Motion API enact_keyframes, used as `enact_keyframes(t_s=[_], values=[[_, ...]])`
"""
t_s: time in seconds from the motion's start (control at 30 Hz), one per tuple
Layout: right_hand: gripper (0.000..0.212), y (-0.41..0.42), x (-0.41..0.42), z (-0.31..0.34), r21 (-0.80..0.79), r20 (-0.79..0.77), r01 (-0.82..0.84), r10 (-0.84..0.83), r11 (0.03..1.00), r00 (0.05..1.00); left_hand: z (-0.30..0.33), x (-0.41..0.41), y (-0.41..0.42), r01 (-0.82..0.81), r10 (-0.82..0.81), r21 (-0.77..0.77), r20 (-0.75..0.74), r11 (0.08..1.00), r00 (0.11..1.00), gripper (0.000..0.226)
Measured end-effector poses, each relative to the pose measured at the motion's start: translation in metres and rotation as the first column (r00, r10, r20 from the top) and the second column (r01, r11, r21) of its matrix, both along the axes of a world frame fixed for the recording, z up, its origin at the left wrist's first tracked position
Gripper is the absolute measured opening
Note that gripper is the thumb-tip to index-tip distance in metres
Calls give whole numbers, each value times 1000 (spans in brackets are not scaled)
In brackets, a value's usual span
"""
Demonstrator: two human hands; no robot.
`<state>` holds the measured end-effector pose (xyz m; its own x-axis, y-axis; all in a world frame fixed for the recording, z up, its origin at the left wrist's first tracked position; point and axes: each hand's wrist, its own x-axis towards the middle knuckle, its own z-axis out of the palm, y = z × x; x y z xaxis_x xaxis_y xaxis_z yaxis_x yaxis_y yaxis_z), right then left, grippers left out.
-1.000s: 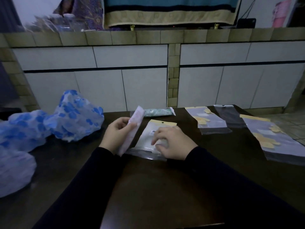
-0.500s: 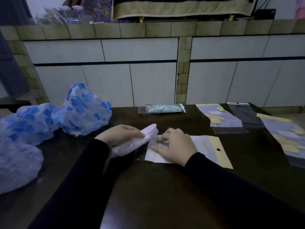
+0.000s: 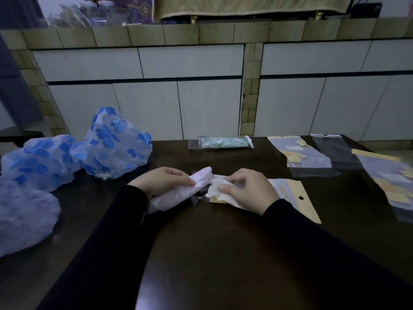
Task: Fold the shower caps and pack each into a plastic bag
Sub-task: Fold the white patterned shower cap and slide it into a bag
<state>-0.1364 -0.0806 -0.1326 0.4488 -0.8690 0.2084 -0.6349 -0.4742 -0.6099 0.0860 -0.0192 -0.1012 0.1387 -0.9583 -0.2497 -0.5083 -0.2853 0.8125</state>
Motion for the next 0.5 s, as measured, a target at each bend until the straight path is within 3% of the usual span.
enact_keyframes(t_s=[0.07, 0.17, 0.4, 0.5], values=[[23, -1, -3, 0, 59, 159, 22, -31, 998, 987, 0, 0, 1, 21, -20, 5, -73, 1000, 997, 17], [22, -1, -6, 2, 59, 232, 49, -62, 997, 971, -2, 4, 3, 44, -44, 1, -110, 999, 993, 15], [26, -1, -10, 6, 11, 232, 36, -37, 999, 972, 7, 5, 8, 106, -106, 53, 7, 993, 994, 10], [25, 0, -11, 8, -32, 204, -5, 12, 999, 979, 11, 3, 11, 145, -145, 7, 84, 989, 986, 8]])
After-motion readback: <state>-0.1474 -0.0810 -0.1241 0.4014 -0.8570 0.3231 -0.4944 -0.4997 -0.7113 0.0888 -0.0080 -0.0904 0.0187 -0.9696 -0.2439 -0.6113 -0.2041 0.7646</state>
